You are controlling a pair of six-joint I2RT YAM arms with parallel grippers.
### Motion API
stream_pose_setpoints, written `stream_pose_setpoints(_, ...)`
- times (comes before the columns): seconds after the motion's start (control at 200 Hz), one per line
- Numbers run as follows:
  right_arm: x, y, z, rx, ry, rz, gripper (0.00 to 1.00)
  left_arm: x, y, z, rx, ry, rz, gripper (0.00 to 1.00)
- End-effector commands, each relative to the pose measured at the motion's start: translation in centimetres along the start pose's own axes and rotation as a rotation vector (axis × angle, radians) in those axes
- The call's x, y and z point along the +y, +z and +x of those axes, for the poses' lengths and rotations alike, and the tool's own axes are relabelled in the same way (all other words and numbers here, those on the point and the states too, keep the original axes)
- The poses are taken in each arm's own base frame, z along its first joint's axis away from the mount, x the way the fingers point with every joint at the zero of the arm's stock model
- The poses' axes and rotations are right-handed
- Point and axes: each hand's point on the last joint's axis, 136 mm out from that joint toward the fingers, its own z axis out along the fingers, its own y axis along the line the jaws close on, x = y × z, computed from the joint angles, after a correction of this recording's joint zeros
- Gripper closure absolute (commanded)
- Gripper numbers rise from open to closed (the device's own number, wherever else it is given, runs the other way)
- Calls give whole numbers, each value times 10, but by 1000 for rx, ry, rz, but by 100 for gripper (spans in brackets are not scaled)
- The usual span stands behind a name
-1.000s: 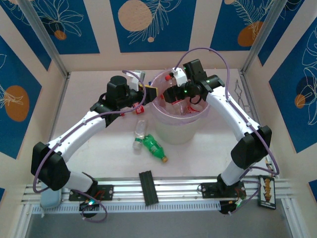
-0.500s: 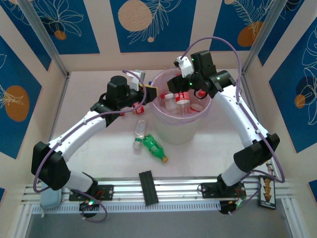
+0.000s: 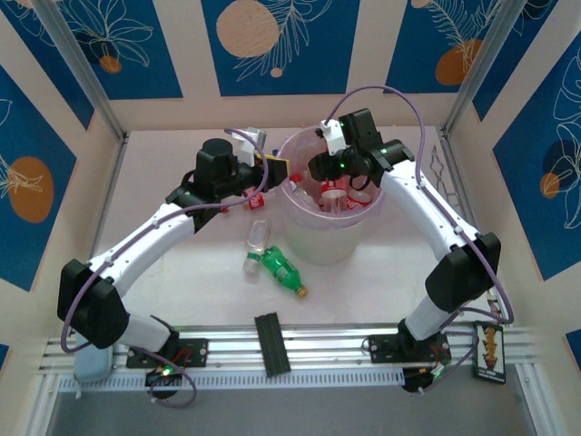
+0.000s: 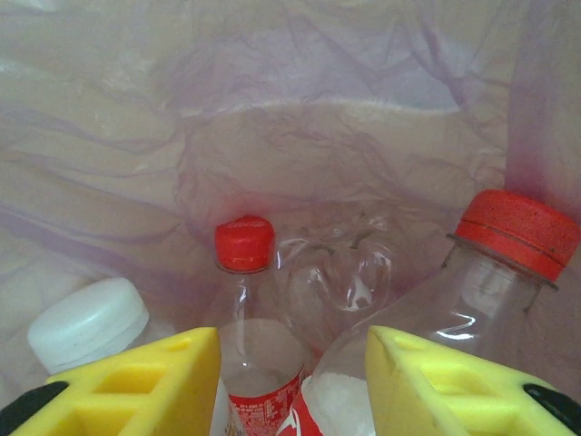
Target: Put the plastic bottles in the bin
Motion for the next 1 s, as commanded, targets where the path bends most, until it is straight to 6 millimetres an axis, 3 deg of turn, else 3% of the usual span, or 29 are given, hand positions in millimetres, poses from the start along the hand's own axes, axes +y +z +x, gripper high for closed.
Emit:
stream_pose_setpoints(0.0,0,16,43,139,66,-8,53,-3,7,12,32,-14,23,53)
stream_pose_setpoints(0.14,3,0,21,76,46,-13,52,-4,7,11,28,-16,23,53)
stream_pose_setpoints(0.335,15,-52,-27,-111,28,-63,46,-4,8,8,21,-21,25,51)
stream_pose_setpoints(0.45,19,-79,-43,-196,36,-94,43,-7,9,5,15,-21,39,46)
stream_pose_setpoints(0.585,21,-97,-49,-255,57,-120,41,-12,7,-1,10,-9,54,43)
stream_pose_setpoints(0.76,17,-112,-49,-305,96,-150,40,-21,-3,-15,-11,31,63,25)
stream_pose_setpoints(0.875,15,-114,-48,-304,103,-151,37,-21,-17,-29,-35,70,31,9)
stream_pose_setpoints(0.995,12,-116,-48,-310,108,-144,36,-19,-38,-43,-74,116,-12,7)
